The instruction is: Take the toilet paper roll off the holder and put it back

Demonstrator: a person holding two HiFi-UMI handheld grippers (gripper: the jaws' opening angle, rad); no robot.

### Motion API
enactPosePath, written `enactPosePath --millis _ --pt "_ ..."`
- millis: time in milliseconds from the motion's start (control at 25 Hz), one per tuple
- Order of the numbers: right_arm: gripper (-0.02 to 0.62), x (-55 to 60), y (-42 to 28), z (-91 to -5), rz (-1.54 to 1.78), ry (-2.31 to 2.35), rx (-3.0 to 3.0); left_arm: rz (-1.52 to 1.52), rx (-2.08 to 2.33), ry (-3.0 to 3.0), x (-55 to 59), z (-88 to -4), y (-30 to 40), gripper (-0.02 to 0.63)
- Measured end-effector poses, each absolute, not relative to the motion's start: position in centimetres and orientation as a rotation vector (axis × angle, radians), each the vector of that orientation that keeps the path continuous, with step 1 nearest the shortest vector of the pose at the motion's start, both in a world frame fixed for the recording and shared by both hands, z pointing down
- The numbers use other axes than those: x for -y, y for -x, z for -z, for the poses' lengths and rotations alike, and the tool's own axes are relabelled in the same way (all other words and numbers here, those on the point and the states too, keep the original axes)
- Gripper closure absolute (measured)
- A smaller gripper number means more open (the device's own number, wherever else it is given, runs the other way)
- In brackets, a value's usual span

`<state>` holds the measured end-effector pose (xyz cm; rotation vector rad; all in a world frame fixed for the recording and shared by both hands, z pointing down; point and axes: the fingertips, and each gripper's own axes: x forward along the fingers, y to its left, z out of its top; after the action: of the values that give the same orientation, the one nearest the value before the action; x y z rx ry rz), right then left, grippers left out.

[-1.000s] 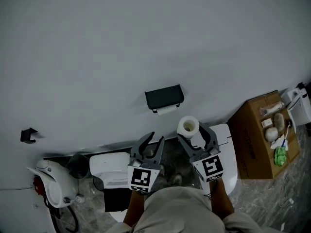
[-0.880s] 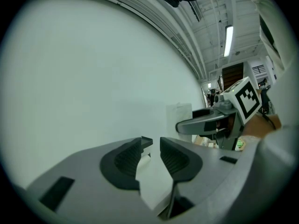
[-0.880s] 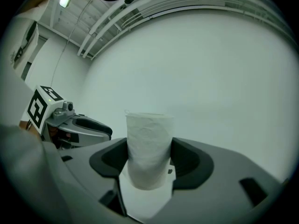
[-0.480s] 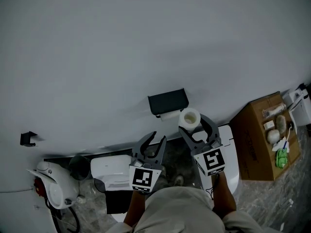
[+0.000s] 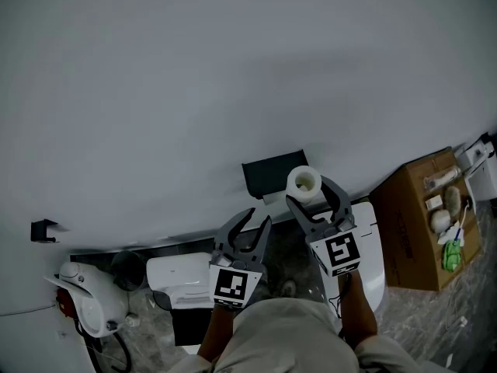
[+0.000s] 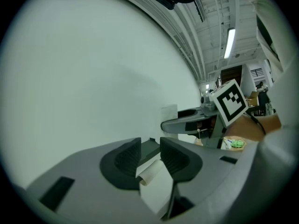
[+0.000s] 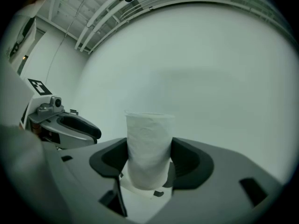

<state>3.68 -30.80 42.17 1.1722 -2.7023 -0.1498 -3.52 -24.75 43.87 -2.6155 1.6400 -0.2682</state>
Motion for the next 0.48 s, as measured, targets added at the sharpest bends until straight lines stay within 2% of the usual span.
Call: enactPosePath --millis 480 --pt "0.316 34.6 -1.9 -43.5 0.118 -1.192 2.684 0.263 -1.615 2.648 27.8 -44.4 4.4 0.472"
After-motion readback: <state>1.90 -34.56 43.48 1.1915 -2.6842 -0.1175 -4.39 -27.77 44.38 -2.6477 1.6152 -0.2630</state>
